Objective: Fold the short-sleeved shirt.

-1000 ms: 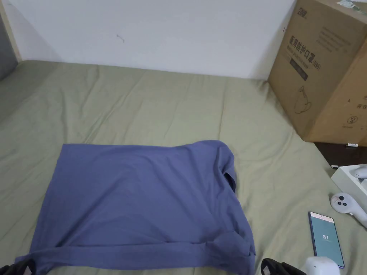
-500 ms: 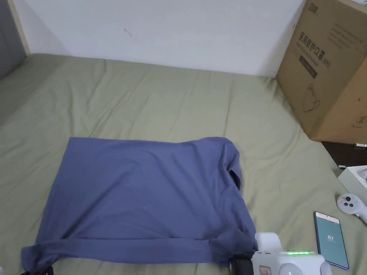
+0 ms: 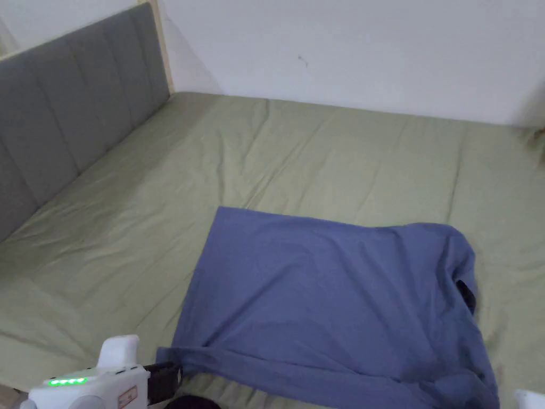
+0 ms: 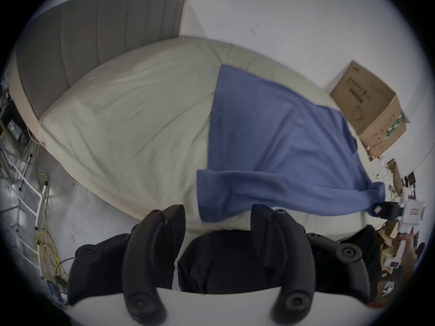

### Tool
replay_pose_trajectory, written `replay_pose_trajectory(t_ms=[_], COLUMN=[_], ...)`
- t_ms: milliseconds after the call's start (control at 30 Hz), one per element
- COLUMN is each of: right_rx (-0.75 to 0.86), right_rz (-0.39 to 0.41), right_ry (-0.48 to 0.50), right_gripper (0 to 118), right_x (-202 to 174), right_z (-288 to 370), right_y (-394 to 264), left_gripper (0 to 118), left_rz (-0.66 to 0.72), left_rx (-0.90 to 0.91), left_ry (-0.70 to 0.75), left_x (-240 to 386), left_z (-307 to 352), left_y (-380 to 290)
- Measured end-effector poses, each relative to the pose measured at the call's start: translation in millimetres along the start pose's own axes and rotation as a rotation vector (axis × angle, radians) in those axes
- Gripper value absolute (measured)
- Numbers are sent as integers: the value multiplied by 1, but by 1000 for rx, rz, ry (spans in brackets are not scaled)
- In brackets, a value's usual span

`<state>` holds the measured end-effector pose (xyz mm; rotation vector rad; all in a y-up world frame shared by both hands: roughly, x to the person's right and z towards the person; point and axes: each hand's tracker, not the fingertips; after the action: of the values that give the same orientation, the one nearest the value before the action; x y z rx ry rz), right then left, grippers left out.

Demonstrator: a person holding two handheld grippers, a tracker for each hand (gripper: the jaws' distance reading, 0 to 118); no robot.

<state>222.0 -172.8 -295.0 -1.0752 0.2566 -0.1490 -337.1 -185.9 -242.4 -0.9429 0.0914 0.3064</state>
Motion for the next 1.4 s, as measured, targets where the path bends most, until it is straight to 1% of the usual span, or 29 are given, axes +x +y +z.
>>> replay_pose_trajectory(t_ms=[100, 167, 200, 233, 267, 300, 333, 433, 500, 667, 833, 967, 1067, 1100, 1133, 1167, 1233, 1300, 1367, 1400], right_rx=[2, 1, 2, 4, 5, 2, 1, 0, 1, 24, 41, 60, 43, 20, -9, -23, -41, -68, -93, -78], right_rz=[-8, -12, -12, -10, -9, -9, -11, -10, -8, -32, -29, -10, -35, -43, -30, -17, -23, -50, -56, -61], right_ry=[9, 12, 13, 15, 15, 12, 12, 12, 8, 30, 56, 25, 24, 14, -34, -55, -60, -85, -117, -132], right_gripper=[13, 13, 13, 13, 13, 13, 13, 13, 13, 13, 13, 13, 13, 13, 13, 13, 13, 20, 31, 49], right_x=[2, 2, 2, 1, 1, 1, 1, -1, -2, -5, -7, -4, 1, 3, 3, 4, 8, 12, 13, 13], right_z=[1, 1, 2, 2, 2, 2, 2, 2, 4, 22, 27, 6, -21, -35, -48, -60, -79, -92, -96, -89], right_y=[0, 0, 0, 1, 1, 1, 1, 1, 2, 10, 46, 89, 117, 125, 130, 134, 138, 141, 143, 142], left_gripper=[62, 62, 60, 52, 28, 16, 12, 8, 6, 6, 6, 6, 6, 6, 6, 6, 6, 6, 7, 13], left_rz=[-37, -99, -122, -126, -122, -123, -123, -124, -139, -139, -111, -107, -101, -97, -89, -84, -81, -79, -81, -77], left_rx=[-42, -33, -31, -39, -37, -21, -17, -28, -16, 17, 54, 90, 88, 70, 52, 41, 11, -6, -21, -25], left_ry=[-13, 24, 28, 33, 44, 68, 82, 65, 80, 32, -3, 19, 42, 54, 58, 65, 91, 94, 120, 118], left_x=[3, 11, 14, 15, 15, 15, 15, 20, 26, 37, 37, 39, 44, 45, 48, 49, 52, 52, 54, 49], left_z=[-19, -20, -20, -21, -20, -17, -15, -14, -10, 12, 14, -8, -33, -46, -55, -64, -81, -94, -97, -100], left_y=[-2, -3, -3, -2, -2, -2, -2, 2, 6, 24, 66, 103, 119, 122, 123, 124, 122, 119, 117, 117])
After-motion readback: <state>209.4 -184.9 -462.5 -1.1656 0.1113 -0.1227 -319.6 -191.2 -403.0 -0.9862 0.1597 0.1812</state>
